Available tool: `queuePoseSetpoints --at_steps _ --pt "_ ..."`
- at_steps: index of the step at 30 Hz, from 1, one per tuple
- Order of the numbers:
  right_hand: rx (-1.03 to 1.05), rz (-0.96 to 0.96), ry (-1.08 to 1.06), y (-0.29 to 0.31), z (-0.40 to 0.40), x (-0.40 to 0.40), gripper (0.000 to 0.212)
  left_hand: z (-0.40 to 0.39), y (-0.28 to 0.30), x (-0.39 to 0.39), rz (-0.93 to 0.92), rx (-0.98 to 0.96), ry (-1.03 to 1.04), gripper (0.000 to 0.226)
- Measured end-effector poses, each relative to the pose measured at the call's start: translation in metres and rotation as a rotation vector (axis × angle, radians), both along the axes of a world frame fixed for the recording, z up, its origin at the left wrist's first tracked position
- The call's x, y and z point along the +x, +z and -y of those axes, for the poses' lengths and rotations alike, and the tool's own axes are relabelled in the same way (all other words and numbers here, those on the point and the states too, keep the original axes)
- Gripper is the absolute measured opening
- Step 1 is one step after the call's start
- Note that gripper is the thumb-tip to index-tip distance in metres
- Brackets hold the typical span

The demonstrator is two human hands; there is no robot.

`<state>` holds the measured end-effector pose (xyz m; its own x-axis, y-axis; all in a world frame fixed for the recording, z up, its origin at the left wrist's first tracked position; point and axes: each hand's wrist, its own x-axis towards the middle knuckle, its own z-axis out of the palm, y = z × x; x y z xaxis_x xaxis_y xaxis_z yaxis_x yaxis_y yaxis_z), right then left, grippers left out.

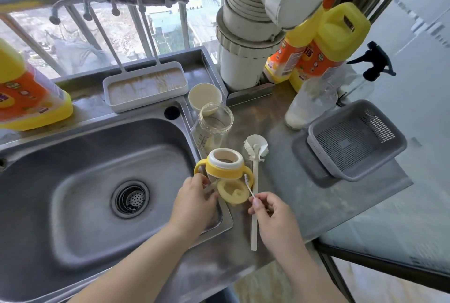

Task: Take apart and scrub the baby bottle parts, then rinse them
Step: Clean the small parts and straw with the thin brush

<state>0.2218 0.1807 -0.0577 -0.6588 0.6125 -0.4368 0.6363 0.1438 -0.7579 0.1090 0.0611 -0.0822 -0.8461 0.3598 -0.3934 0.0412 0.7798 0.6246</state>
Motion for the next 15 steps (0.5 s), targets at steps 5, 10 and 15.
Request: queuePoseSetpoints --at_steps 5,10,15 --pt "0.009 -0.012 -0.01 0.004 0.002 0.001 0.022 0.003 -0.006 -0.005 0.027 0.057 0.047 0.008" --pt "0.045 -0.028 -0.027 0.012 0.001 0.007 0.021 0.023 0.003 -0.01 -0.006 0.002 -0.008 0.008" --pt "0.091 -0.016 -0.008 0.018 0.011 0.006 0.016 0.043 0.014 -0.011 0.03 0.021 -0.038 0.013"
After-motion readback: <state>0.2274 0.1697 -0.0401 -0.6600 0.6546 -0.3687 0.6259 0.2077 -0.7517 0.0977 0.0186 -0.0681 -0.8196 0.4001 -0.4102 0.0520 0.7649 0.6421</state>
